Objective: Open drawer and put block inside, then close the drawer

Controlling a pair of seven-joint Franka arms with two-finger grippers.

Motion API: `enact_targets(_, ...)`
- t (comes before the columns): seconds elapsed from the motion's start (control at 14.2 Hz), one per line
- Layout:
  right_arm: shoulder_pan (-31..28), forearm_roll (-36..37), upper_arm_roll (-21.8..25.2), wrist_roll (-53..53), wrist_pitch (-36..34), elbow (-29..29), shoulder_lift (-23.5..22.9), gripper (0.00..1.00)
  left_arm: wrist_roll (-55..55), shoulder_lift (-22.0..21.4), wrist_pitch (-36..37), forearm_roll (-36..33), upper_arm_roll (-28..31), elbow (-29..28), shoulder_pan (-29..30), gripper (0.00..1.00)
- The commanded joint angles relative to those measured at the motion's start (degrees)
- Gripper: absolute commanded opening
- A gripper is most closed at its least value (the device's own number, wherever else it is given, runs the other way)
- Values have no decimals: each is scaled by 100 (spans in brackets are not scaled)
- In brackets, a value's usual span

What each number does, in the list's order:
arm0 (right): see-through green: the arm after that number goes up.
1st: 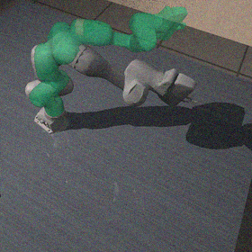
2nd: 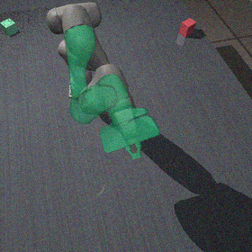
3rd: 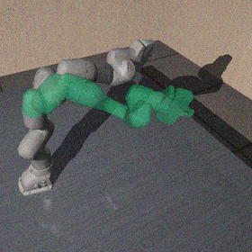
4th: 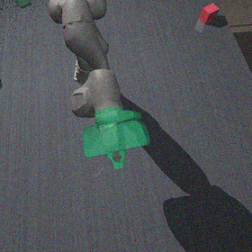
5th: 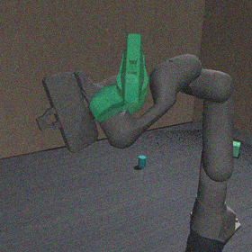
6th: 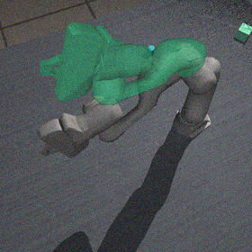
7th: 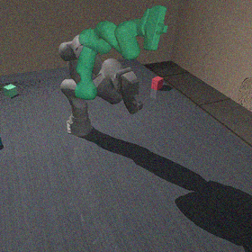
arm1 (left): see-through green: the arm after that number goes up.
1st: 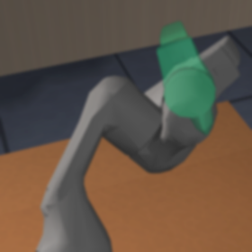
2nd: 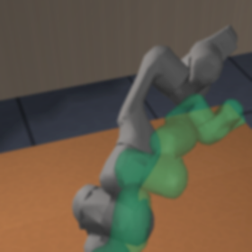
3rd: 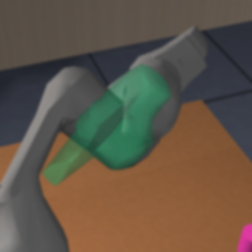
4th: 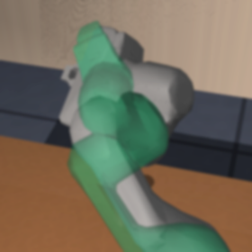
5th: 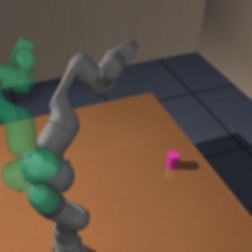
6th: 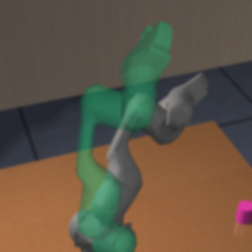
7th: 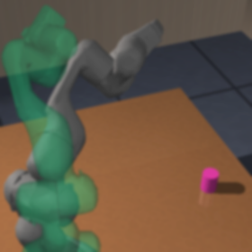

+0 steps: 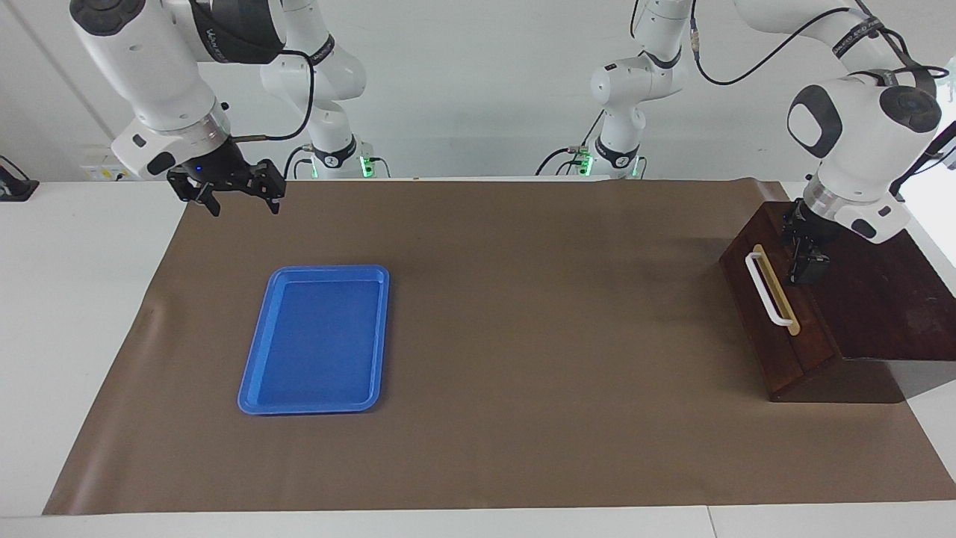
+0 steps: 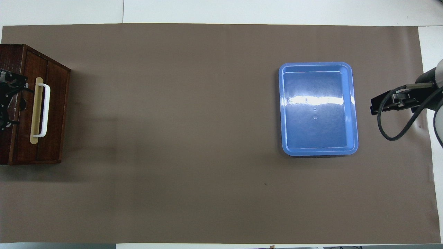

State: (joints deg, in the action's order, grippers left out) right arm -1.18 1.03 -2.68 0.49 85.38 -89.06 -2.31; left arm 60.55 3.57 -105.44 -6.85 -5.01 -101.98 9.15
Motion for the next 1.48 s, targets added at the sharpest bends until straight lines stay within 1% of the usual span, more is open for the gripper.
enact_targets(0.0,-101,64,-66,127,5,-164,144,100,-1050,-312,601,-27,26,-6,-387,100)
enact_targets(0.14,-101,64,-66,127,5,-164,144,100,-2042,-514,953,165,35,-6,-580,100)
enact_targets(0.28,-101,64,-66,127,5,-164,144,100,-3053,-839,1173,630,79,3,-564,100)
enact_targets(0.35,-101,64,-66,127,5,-164,144,100,-3510,-884,1314,693,105,3,-563,100)
enact_targets(0.42,-101,64,-66,127,5,-164,144,100,-4045,-858,1454,694,140,21,-598,100)
enact_targets(0.49,-101,64,-66,127,5,-164,144,100,-4434,-815,1430,694,175,29,-599,100)
enact_targets(0.63,-101,64,-66,127,5,-164,144,100,-4980,-605,1490,694,158,222,-607,100)
enact_targets(0.78,-101,64,-66,127,5,-164,144,100,-5324,-201,1831,685,149,817,-730,100)
enact_targets(0.85,-101,64,-66,127,5,-164,144,100,-5430,-129,1912,685,158,995,-757,100)
enact_targets(0.92,-101,64,-66,127,5,-164,144,100,-5448,-120,1948,633,141,1014,-757,100)
enact_targets(1.13,-101,64,-66,127,5,-164,144,100,-5948,-199,1922,650,140,1014,-757,100)
enact_targets(1.2,-101,64,-66,127,5,-164,144,100,-5975,-208,1791,668,140,988,-757,100)
enact_targets(1.41,-101,64,-66,127,5,-164,144,100,-5967,-269,1790,676,140,961,-757,100)
